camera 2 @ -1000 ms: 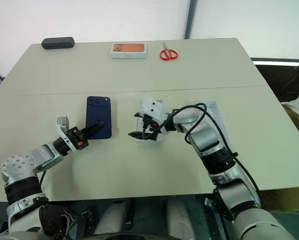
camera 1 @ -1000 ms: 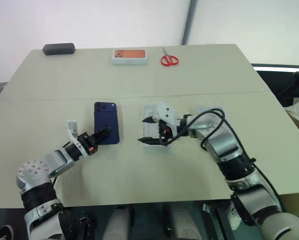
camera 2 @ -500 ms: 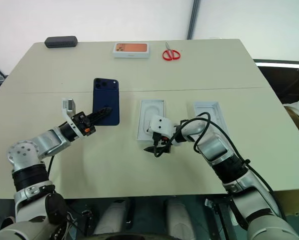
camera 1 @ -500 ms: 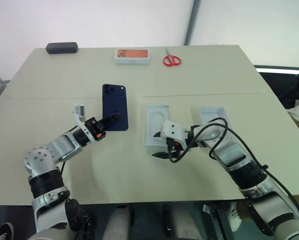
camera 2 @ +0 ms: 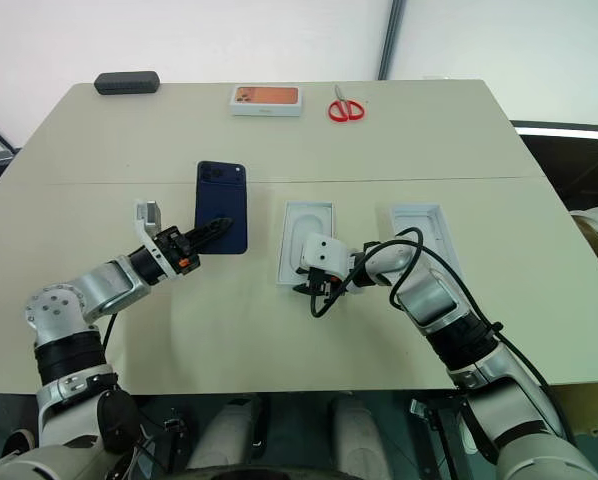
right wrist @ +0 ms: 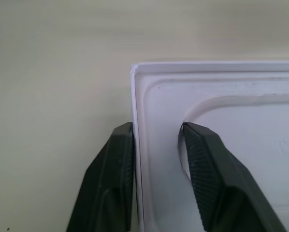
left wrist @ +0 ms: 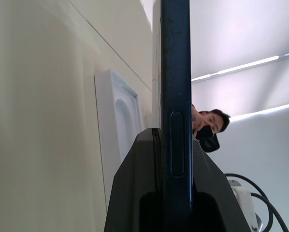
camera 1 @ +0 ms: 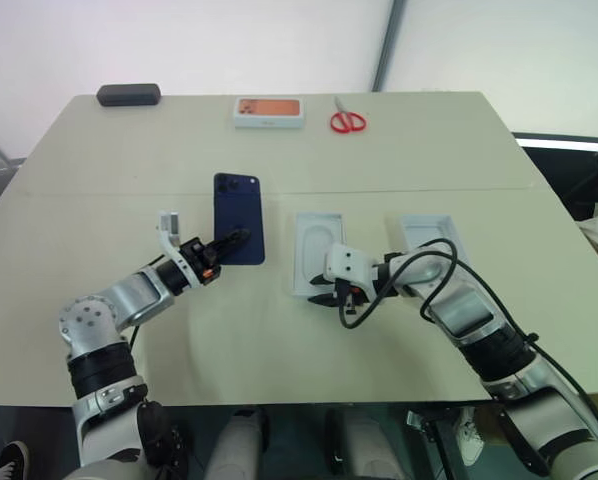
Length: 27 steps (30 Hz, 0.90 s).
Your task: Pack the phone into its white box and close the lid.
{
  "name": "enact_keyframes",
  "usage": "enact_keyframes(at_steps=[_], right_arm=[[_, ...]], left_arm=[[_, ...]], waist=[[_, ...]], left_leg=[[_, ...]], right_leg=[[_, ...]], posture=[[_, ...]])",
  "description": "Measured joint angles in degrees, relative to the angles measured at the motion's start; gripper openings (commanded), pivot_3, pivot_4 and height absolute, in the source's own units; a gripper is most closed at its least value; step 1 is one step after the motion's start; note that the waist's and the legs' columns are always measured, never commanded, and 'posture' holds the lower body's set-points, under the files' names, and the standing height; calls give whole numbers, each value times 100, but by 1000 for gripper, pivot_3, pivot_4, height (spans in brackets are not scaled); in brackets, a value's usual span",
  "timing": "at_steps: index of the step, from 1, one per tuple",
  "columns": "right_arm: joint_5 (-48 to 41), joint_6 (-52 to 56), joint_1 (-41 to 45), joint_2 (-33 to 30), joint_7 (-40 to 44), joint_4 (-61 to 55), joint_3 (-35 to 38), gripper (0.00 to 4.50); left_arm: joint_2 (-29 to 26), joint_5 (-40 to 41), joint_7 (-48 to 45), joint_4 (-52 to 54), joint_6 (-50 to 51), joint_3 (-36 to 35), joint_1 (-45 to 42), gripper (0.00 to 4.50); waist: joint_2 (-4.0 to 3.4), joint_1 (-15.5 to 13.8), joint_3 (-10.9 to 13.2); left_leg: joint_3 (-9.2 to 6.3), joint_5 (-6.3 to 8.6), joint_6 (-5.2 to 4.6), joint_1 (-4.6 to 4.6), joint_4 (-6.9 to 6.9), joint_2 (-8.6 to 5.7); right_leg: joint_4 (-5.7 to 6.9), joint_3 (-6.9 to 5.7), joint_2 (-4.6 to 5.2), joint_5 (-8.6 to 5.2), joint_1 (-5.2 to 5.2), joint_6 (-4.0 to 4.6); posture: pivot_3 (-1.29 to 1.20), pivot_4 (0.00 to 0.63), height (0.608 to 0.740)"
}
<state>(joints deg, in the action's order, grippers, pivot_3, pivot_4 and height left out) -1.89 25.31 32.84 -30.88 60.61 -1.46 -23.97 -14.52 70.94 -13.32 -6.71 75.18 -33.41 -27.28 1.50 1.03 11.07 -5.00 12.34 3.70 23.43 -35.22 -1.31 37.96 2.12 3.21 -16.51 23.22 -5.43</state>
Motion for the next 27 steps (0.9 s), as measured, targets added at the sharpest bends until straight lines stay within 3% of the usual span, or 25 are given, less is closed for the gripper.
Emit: enact_keyframes(at_steps=[6, 13, 19, 22, 26, 27], right_arm=[[2, 86, -24, 187, -98, -1, -4, 1838], [19, 367, -24, 1287, -513, 152, -317, 1838], [163, 187, 42, 1444, -628, 288, -472, 1838], [158, 173, 14, 1435, -616, 281, -479, 2685], [97, 137, -48, 1283, -480, 184, -472, 4472], [91, 128, -49, 1222, -457, 152, -463, 4472]], left_arm=[[-29, 216, 122, 0, -46, -1, 9, 241], [-18, 244, 218, 1, -89, 78, 14, 241], [22, 375, 291, 13, -139, 132, 140, 241], [25, 444, 364, 16, -192, 191, 180, 241], [21, 568, 402, 34, -210, 234, 225, 241], [20, 587, 406, 48, -213, 241, 244, 241]], waist=[[0, 10, 0], [0, 5, 0], [1, -2, -1], [0, -2, -1], [0, -4, -1], [0, -4, -1]], left_leg=[[0, 0, 0, -1, -1, 1], [-3, -4, 7, -2, 1, 12], [-2, -4, 8, -2, -4, 9], [-3, -4, 8, -3, -1, 11], [-2, -4, 8, -3, -4, 10], [-2, -4, 8, -3, -5, 10]], right_leg=[[1, 0, -2, 1, 0, 1], [3, 2, -27, 6, 4, 11], [2, 4, -25, 7, 0, 11], [3, 3, -27, 7, 1, 11], [2, 4, -26, 7, 0, 11], [2, 4, -26, 7, 0, 11]], posture=[[0, 150, 740], [0, 150, 740], [0, 150, 740], [0, 150, 740], [0, 150, 740], [0, 150, 740]])
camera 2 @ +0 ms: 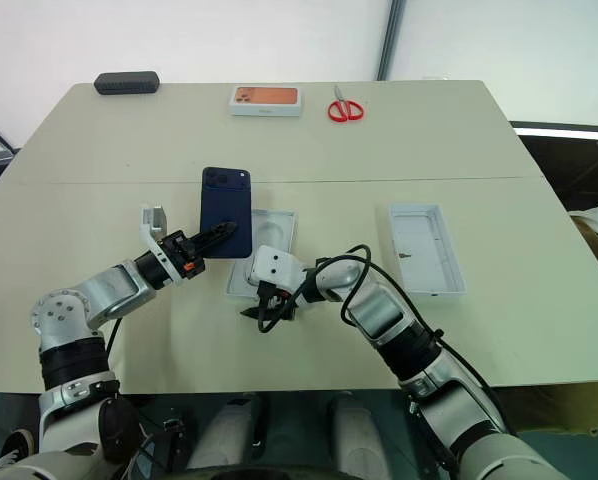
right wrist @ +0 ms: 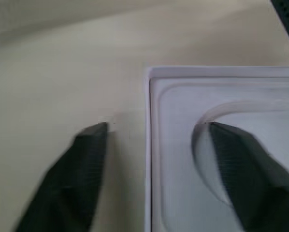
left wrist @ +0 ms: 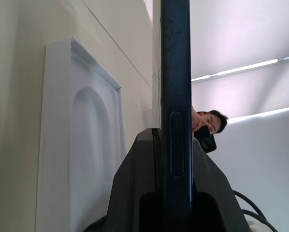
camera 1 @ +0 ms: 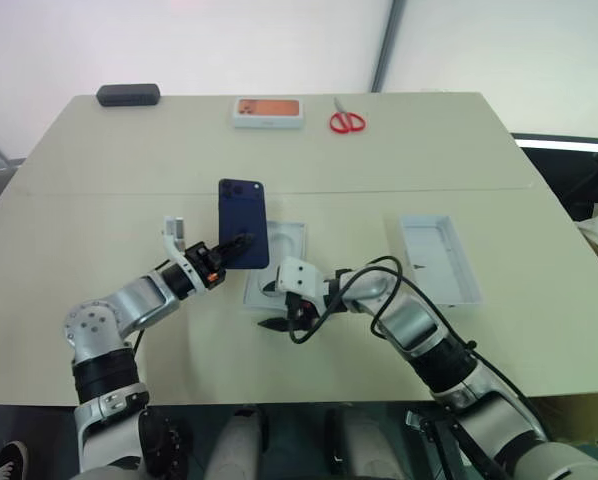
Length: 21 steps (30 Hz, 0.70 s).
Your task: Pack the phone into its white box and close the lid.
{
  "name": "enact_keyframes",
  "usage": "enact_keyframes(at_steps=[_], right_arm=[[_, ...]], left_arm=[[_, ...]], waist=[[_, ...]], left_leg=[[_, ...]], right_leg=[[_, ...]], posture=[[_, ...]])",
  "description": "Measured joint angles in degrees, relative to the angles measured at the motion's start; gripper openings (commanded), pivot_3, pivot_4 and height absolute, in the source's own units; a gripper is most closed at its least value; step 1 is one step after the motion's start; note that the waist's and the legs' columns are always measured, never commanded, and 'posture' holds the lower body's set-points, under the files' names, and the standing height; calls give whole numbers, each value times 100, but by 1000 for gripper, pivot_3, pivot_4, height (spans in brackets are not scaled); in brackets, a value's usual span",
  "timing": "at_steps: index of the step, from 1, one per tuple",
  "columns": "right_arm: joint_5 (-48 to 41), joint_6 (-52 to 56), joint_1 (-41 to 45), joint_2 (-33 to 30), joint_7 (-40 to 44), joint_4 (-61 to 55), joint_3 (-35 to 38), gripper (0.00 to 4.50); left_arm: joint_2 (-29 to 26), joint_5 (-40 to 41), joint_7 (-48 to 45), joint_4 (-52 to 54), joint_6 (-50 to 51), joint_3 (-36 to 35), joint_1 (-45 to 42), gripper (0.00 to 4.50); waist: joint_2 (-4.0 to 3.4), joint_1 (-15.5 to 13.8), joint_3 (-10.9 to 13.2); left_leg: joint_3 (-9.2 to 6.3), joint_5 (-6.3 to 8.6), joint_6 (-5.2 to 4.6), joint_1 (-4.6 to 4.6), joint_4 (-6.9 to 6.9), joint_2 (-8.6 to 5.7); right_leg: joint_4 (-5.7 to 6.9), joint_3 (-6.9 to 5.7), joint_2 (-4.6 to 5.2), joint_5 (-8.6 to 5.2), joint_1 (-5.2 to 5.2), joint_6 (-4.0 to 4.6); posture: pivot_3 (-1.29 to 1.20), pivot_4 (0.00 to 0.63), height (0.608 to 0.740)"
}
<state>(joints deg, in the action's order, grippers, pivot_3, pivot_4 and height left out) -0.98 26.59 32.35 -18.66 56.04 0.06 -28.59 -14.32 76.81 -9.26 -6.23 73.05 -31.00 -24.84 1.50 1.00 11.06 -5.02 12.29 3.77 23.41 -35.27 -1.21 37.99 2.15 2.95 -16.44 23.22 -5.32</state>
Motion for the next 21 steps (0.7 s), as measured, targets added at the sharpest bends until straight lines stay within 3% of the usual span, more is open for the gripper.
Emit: enact_keyframes(at_steps=[11, 18, 21], right_arm=[[-475, 186, -68, -645, 105, -689, 780, 4472], [-1180, 276, -536, -803, -14, -769, 1926, 4472], [-1192, 110, -862, -986, -58, -753, 2068, 4472]], left_arm=[[-354, -5, -244, 11, -77, 279, 43, 241], [-375, -186, -547, -45, -22, 810, 43, 241], [-366, -194, -577, 72, 21, 976, 254, 241]], waist=[[0, -1, 0], [0, -24, 0], [0, 6, 0]], left_leg=[[-1, 0, 0, 1, 2, 0], [0, 0, -1, 1, 2, -1], [5, 1, -3, 0, 6, 1]], right_leg=[[0, 0, -2, 0, 1, 0], [-2, 2, 2, 0, -3, 0], [-2, 8, 0, 0, 2, 0]], posture=[[0, 150, 740], [0, 150, 740], [0, 150, 740]])
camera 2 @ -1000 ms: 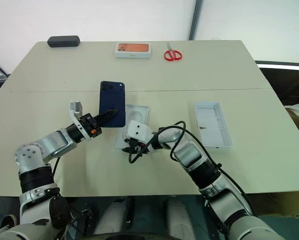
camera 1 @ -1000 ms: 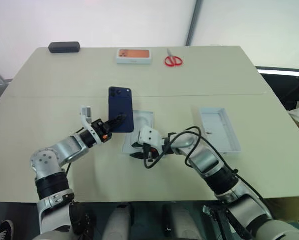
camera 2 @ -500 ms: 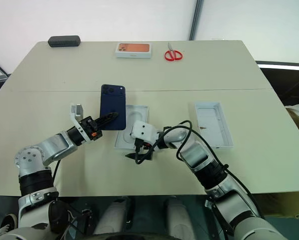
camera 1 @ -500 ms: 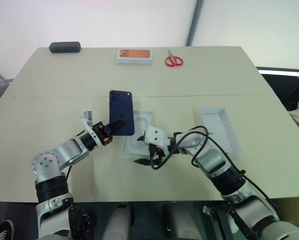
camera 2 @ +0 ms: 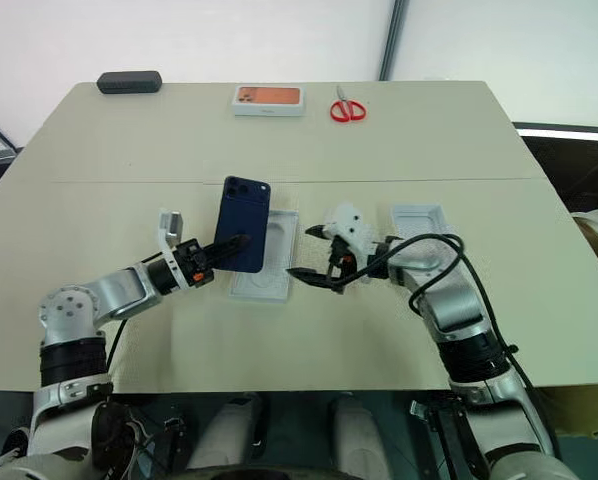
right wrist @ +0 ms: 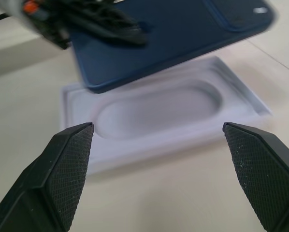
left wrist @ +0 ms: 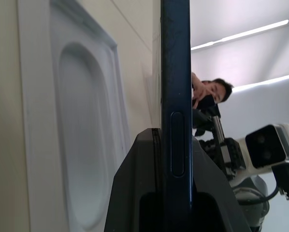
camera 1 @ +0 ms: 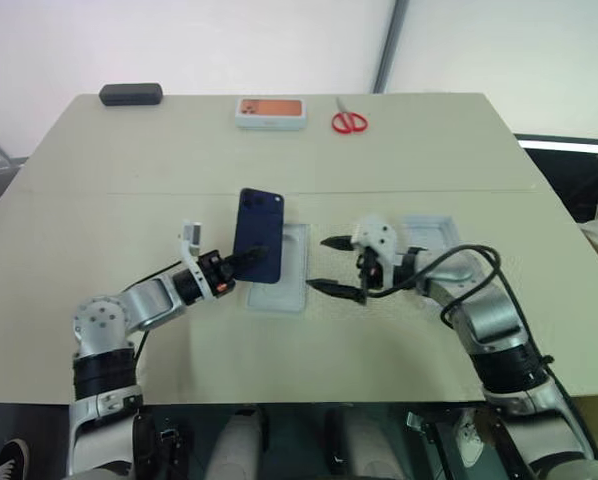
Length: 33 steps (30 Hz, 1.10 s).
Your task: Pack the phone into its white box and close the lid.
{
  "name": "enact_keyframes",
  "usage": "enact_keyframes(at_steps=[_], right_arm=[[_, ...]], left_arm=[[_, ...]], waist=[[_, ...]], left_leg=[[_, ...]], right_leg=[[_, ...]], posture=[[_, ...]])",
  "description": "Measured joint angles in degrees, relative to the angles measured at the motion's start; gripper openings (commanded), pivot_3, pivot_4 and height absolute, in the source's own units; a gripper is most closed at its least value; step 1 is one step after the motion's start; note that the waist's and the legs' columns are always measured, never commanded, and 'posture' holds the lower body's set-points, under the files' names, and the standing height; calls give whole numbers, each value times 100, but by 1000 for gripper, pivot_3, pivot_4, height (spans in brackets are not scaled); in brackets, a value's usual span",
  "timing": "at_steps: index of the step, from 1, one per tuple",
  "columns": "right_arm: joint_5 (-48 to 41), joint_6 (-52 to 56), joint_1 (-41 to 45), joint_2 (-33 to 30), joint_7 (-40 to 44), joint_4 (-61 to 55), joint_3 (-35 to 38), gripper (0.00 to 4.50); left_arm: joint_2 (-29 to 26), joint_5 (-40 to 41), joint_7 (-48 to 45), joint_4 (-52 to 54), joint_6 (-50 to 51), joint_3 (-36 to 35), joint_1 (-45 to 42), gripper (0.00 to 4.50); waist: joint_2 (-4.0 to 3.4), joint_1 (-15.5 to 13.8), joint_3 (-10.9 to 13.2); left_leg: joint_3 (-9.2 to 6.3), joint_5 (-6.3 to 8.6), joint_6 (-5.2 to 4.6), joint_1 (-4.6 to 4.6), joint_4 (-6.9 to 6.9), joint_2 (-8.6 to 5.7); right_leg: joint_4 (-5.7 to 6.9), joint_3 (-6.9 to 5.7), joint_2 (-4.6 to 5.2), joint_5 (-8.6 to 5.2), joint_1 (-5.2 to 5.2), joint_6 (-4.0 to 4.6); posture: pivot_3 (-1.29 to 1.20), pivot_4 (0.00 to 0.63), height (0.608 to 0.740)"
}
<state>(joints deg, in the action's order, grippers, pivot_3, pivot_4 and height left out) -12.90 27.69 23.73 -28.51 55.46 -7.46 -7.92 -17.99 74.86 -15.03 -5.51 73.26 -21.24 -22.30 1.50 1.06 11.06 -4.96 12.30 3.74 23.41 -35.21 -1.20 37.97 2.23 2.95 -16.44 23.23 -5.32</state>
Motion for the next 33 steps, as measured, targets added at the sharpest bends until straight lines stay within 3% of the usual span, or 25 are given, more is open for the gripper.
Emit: enact_keyframes(at_steps=[13, 16, 21, 33], right_arm=[[-15, -257, -9, -32, -137, 5, -57, 4472], [29, -324, 1, -34, -163, 60, -79, 4500], [77, -432, 1, -34, -162, 188, -164, 4500], [91, -515, 115, 38, -197, 333, -296, 4500]], left_arm=[[65, -64, 42, 1, 103, 196, 41, 241], [93, -64, 84, 14, 83, 214, 46, 1217], [139, -83, 151, 365, -22, 246, 118, 3627], [-143, -66, 222, 699, 121, 453, 90, 3627]], waist=[[-1, -22, 1], [-1, -19, 1], [-3, -22, -1], [-4, -14, -1]], left_leg=[[1, -1, 0, 0, -4, 3], [0, -1, 1, -1, -4, 4], [1, -1, 1, -3, -4, 5], [0, -1, 1, -4, -4, 5]], right_leg=[[1, 4, -8, 3, 0, 5], [2, 4, -10, 3, 0, 5], [2, 5, -10, 3, -2, 5], [2, 6, -13, 3, -4, 5]], posture=[[0, 150, 740], [0, 150, 740], [0, 150, 740], [0, 150, 740]])
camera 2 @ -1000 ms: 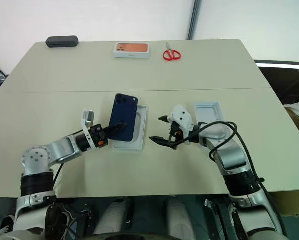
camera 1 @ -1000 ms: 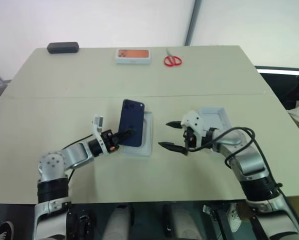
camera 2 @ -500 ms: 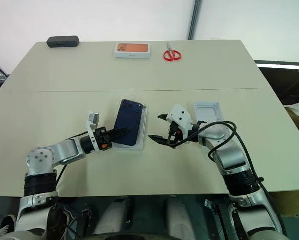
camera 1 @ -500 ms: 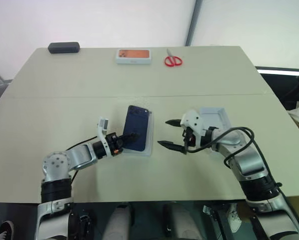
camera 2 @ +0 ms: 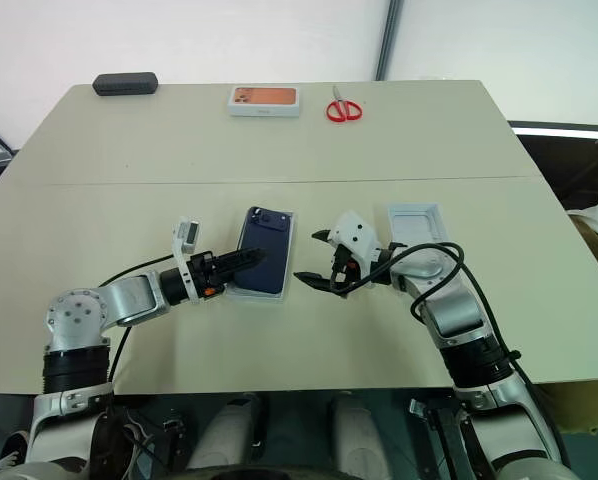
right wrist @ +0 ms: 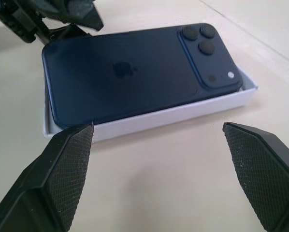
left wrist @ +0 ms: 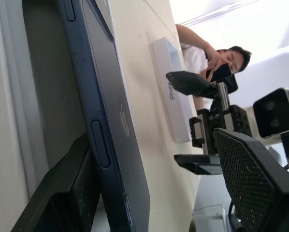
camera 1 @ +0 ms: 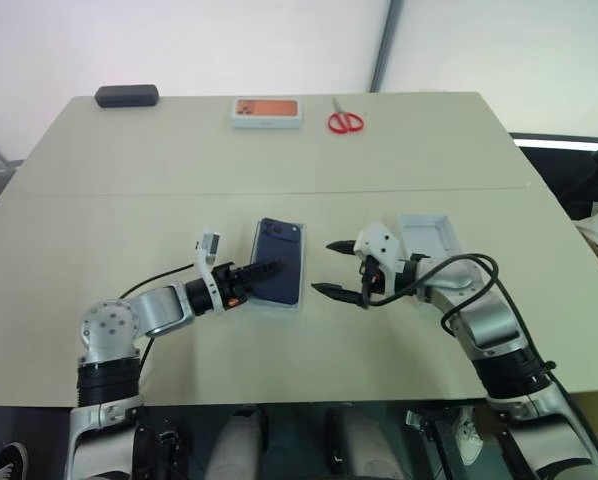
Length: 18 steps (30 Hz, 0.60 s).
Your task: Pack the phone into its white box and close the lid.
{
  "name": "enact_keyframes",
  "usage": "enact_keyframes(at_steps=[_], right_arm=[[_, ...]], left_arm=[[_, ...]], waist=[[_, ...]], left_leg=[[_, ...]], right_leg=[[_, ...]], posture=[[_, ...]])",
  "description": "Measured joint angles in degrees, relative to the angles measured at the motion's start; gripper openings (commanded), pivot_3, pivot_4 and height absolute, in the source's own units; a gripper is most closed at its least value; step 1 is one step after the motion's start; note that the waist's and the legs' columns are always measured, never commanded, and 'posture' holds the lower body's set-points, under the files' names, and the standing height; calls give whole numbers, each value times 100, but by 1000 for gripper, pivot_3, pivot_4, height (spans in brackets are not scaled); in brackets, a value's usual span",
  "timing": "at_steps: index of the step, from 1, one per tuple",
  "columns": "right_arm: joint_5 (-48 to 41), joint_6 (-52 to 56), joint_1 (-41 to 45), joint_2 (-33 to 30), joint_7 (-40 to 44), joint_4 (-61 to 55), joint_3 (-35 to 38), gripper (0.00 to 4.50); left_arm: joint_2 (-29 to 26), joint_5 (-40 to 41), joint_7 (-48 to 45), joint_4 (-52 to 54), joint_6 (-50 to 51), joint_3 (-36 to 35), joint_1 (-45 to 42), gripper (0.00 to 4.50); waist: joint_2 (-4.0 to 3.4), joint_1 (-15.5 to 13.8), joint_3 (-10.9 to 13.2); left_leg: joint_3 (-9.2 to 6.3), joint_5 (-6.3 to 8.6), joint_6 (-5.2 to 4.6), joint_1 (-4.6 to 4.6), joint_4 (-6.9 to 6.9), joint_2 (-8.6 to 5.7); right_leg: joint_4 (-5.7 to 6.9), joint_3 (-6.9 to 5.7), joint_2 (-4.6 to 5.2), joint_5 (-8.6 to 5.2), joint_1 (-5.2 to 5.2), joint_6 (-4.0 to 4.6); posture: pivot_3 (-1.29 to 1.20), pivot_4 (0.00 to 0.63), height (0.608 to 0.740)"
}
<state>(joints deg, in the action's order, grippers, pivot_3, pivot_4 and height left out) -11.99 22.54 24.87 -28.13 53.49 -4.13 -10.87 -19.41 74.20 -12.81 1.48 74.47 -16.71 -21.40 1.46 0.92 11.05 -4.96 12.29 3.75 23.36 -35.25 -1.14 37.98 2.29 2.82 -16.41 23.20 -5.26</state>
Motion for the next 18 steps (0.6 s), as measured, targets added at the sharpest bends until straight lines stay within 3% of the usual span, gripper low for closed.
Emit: enact_keyframes(at_steps=[18], right_arm=[[55, -97, 107, 212, -98, 116, -128, 4500]], left_arm=[[-481, -272, -247, 528, -116, 260, 155, 3627]], waist=[[0, 6, 0]], left_leg=[[0, 0, 0, 0, 1, 1]], right_leg=[[0, 0, -1, 0, 0, 0]], posture=[[0, 150, 740]])
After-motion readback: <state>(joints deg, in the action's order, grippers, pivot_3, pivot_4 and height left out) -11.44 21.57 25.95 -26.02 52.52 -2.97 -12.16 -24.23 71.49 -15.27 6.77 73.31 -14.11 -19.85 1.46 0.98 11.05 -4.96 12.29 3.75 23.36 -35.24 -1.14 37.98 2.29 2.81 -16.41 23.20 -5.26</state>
